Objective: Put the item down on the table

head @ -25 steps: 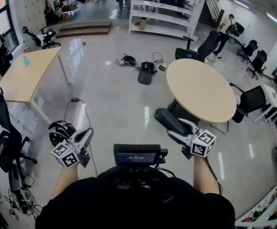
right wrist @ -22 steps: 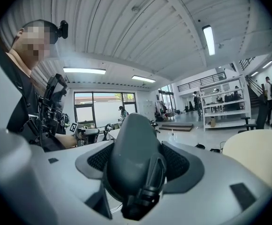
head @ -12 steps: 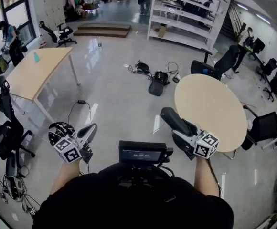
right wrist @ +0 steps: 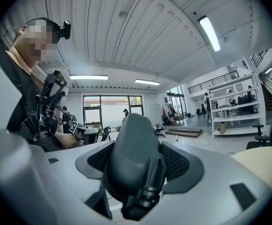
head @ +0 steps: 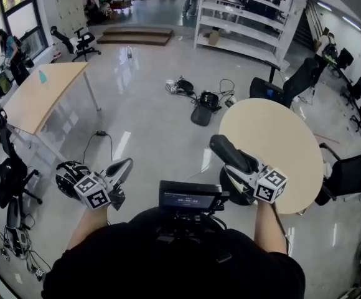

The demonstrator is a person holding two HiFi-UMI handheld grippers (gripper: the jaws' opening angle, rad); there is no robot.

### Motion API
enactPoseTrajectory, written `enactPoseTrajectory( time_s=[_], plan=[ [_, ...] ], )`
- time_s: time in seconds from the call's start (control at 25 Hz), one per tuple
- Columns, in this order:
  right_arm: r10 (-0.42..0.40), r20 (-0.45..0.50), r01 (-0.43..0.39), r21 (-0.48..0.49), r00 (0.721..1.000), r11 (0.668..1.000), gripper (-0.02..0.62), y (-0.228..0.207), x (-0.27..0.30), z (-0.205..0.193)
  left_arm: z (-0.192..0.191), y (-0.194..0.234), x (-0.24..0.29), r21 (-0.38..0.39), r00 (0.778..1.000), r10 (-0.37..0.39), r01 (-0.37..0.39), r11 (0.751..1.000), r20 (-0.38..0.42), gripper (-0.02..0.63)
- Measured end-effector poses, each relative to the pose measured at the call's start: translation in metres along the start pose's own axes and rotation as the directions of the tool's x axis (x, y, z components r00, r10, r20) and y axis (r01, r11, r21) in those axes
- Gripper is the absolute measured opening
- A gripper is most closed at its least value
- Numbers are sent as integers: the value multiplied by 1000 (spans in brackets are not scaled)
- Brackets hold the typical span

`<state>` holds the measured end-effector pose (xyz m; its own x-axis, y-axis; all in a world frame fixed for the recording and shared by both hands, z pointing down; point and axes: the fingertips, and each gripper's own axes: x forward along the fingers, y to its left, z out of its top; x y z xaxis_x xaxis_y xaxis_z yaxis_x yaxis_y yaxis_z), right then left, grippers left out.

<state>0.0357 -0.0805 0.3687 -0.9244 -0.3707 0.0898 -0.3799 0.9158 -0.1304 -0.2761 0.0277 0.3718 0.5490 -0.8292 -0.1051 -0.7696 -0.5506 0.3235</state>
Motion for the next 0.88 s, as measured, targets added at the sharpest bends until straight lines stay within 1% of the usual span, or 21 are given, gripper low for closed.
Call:
enactPoseTrajectory(
  time_s=[0.12,0.24,0.36,0.44,0.56,0.72,0.88],
  plan=[
    [-14,-1,14,8,1000,1000,324,-23,3,-3,3,15,20,-7,1000,-5,5,1000,0,2],
    [-43,-9,43,18,999,999,325,-44,15,-2,0,40,42,-29,1000,-28,28,999,-4,2],
    [-85,-27,85,13,996,996,324,-62,38,1,1,76,64,-43,998,-68,68,997,-9,2],
    [-119,-27,119,-2,993,993,324,-78,58,6,6,110,80,-49,995,-97,97,994,-3,2],
    [-161,-10,161,-13,987,987,324,-103,92,22,24,163,110,-46,991,-134,134,990,-7,2],
    [-219,14,220,-16,976,975,324,-136,132,51,61,219,157,-20,978,-206,205,979,-19,2],
    [-287,11,287,5,958,958,324,-161,160,61,78,263,191,-43,964,-262,259,965,-56,2]
  ],
)
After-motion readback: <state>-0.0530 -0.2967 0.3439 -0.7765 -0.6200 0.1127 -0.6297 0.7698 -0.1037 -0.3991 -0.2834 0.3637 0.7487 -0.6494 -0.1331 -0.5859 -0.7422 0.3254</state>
